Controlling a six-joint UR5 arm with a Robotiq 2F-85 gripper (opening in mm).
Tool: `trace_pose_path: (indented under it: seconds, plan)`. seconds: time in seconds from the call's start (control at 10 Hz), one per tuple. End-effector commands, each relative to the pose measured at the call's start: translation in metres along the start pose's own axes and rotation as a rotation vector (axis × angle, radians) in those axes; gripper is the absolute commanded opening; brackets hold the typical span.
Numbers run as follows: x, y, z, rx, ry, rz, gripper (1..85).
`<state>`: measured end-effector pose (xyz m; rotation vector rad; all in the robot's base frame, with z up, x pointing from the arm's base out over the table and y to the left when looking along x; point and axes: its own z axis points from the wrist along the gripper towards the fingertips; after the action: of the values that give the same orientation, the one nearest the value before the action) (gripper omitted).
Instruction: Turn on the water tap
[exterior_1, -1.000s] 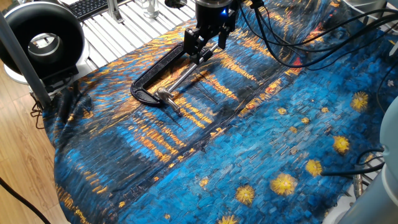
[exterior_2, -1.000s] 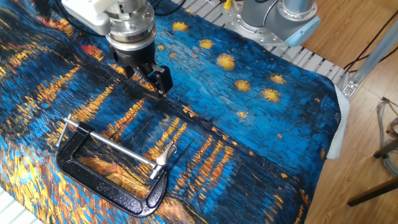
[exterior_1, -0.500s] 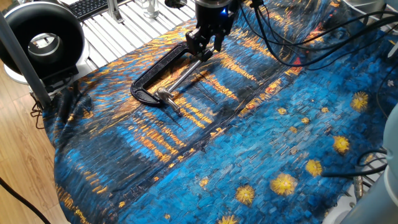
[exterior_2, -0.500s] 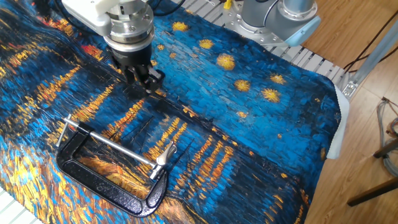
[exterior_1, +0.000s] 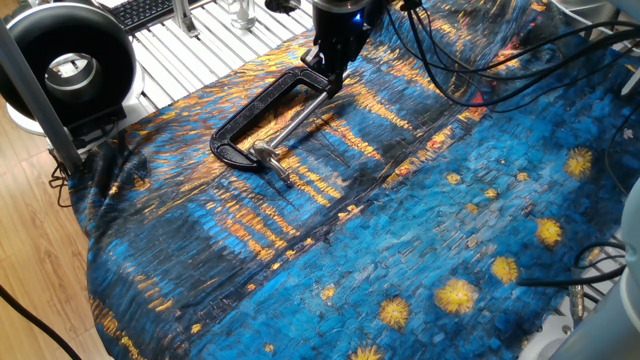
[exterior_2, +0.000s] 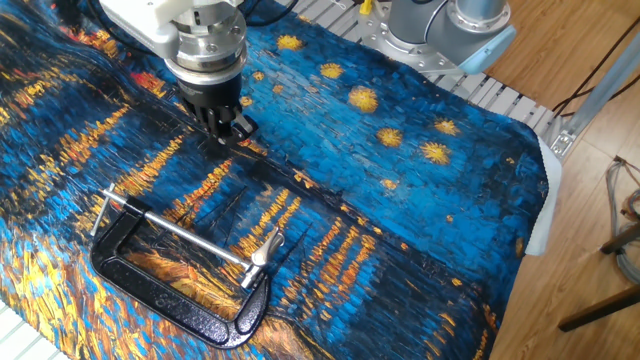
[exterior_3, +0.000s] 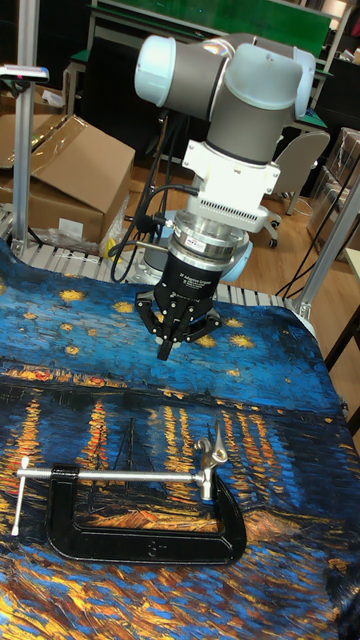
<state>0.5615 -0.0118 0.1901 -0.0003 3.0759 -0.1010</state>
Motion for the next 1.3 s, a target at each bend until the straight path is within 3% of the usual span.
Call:
trace_pose_path:
  seconds: [0.0, 0.7, 1.2]
  plan:
    - [-0.001, 0.002, -0.001, -0.011, -0.006, 0.007, 1.0]
    - [-0.001, 0.003, -0.001, -0.015, -0.006, 0.012, 1.0]
    - [-0.007, 0.045, -0.004, -0.156, 0.002, 0.185, 1.0]
